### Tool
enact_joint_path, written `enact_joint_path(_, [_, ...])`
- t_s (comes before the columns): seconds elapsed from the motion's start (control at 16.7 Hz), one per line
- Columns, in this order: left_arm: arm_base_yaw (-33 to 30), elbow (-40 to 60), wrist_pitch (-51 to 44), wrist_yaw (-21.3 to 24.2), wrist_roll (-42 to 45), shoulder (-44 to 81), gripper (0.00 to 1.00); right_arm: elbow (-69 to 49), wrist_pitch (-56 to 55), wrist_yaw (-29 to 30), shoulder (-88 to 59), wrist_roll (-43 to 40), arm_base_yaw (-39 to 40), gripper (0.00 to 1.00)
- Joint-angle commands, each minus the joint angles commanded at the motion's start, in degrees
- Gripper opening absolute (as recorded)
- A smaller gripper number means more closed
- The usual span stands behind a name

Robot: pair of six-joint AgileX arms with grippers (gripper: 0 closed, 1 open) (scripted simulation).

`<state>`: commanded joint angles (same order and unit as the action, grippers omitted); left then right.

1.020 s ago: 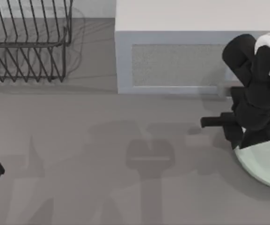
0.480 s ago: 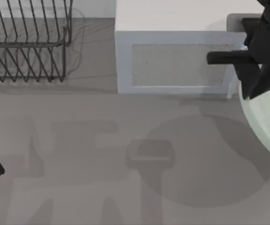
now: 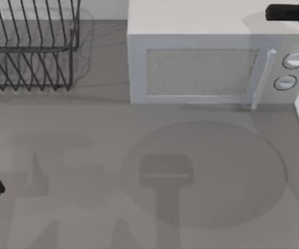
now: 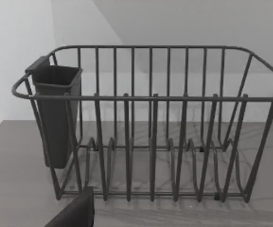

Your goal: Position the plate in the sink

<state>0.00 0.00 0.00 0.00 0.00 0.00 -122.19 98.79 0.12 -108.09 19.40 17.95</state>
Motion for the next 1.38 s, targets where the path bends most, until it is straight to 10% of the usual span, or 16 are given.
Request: enact_joint_path(1.38, [0.00,0.00,0.00,0.00,0.00,0.00,1.00,-43.81,1.89,0.53,-46.88,-22.40,-22.62,0.00])
